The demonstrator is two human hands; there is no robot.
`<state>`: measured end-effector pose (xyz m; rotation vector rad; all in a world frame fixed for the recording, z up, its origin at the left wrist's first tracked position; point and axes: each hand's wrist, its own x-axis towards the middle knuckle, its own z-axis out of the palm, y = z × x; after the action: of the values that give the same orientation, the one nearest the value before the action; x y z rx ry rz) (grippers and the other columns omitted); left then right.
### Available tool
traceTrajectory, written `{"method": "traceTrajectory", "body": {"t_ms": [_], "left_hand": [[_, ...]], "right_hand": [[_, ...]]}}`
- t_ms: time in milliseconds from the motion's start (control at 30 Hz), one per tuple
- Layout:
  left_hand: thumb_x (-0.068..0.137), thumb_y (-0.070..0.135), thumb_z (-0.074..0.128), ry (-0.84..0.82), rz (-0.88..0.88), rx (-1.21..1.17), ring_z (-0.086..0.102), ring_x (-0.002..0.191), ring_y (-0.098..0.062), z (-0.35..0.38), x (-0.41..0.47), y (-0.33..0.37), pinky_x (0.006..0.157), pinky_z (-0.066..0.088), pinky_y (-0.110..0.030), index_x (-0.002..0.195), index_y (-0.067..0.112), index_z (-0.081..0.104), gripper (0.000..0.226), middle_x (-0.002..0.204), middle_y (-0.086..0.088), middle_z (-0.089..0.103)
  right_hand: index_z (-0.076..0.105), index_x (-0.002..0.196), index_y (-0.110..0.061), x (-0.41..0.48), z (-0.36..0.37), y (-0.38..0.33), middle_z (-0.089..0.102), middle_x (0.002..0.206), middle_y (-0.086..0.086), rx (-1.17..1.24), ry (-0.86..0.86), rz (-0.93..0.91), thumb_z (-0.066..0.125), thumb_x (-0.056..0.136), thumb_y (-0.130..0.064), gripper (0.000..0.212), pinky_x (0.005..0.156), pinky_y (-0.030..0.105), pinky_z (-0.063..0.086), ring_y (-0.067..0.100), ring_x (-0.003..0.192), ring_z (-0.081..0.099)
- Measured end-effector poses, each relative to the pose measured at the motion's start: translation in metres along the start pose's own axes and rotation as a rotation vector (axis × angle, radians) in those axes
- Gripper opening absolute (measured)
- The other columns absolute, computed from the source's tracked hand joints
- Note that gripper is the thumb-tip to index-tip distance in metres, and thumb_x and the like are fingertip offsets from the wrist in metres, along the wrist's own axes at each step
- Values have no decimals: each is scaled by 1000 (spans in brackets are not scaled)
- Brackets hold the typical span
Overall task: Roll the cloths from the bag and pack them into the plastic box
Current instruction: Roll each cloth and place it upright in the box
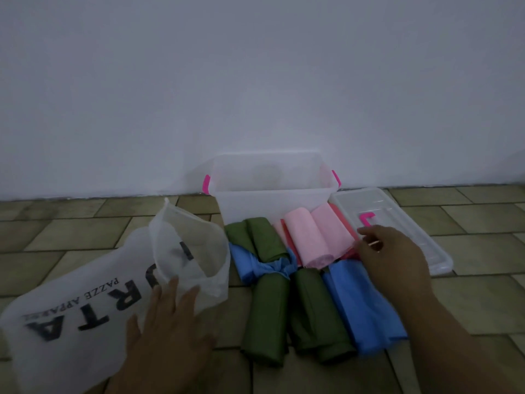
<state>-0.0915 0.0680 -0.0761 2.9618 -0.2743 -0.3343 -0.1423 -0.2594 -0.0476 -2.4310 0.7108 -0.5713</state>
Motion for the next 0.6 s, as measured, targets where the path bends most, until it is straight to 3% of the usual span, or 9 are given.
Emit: {"method": "traceTrajectory", "body": {"t_ms": [133,167,267,400,467,533,600], "left_hand": [[87,67,27,-99,-65,-29,-8,145,-23,26,14,-7,115,8,-55,145,41,-5,71,158,5,-16],[87,67,25,-97,-54,-54,-6,145,-25,30,22,-10,114,9,-56,146,41,-4,70,158,3,-14],[87,68,21,-26,-14,-75,-1,145,-30,34,55,-17,113,11,-58,147,37,-2,71,159,-2,-9],[91,63,29,-19,1,-111,2,145,-32,17,101,-8,113,11,-58,149,29,2,73,159,-7,-5],[90,63,33,-16,2,-181,1,145,-29,5,109,1,113,10,-57,150,28,3,75,159,-5,-6],[88,61,42,92,14,-265,5,145,-26,-6,101,12,113,13,-53,149,28,9,77,159,-2,-1],[86,50,54,225,50,-454,24,137,-27,-17,79,23,108,25,-43,145,24,26,71,153,-7,20]], "right_hand": [[62,102,-36,-55,15,-56,53,82,-18,-3,-236,-204,59,87,-37,16,63,12,36,-4,71,48],[59,97,-38,-68,23,-66,51,80,-18,-51,-324,-237,55,87,-44,13,61,12,36,-3,70,47],[47,96,-34,-93,46,-83,44,82,-15,-191,-482,-295,42,85,-64,32,62,22,36,2,71,44],[36,123,-24,-97,63,-93,55,108,-3,-288,-480,-248,44,85,-64,55,71,28,39,16,93,56],[34,125,-21,-96,68,-98,56,101,-3,-282,-493,-206,47,85,-57,56,68,27,39,16,85,56],[31,125,-19,-96,72,-101,54,89,-5,-279,-504,-164,49,84,-52,55,63,27,38,14,72,50],[24,130,-17,-98,75,-103,54,85,-5,-307,-523,-148,50,83,-52,64,60,28,37,15,69,48]]}}
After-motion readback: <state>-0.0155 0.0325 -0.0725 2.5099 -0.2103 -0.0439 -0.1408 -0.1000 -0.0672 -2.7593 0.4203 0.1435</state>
